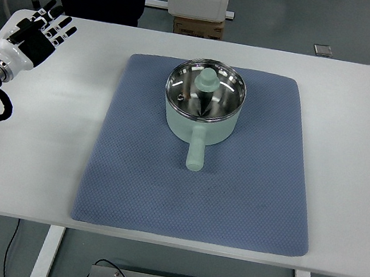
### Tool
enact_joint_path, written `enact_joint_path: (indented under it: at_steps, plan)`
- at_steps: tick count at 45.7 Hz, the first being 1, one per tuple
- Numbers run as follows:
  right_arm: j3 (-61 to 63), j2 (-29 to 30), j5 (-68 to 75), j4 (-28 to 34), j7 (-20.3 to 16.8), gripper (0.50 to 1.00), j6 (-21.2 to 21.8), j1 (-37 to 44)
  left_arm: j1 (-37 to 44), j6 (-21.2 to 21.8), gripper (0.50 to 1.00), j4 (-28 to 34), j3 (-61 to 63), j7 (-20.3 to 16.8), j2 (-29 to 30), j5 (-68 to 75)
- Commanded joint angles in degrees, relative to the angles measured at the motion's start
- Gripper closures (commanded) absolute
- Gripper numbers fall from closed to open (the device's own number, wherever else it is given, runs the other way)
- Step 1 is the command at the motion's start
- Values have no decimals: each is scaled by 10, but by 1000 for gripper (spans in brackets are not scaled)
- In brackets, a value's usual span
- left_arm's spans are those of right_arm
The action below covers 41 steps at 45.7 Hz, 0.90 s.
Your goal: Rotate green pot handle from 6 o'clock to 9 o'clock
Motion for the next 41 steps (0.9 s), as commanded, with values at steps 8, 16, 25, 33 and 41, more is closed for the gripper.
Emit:
enact_joint_path:
  at_steps: [8,16,25,33,41]
  plan:
    - [0,0,0,0,0,500,0,0,-1,13,500,0,4,0,15,3]
    - [0,0,0,0,0,500,0,0,-15,11,500,-3,7,0,26,10]
    - [0,0,0,0,0,500,0,0,-47,11,500,-75,13,1,44,66]
    - [0,0,0,0,0,500,0,0,-70,11,500,-171,21,1,46,135]
    - [0,0,0,0,0,500,0,0,-108,11,500,-257,84,1,46,183]
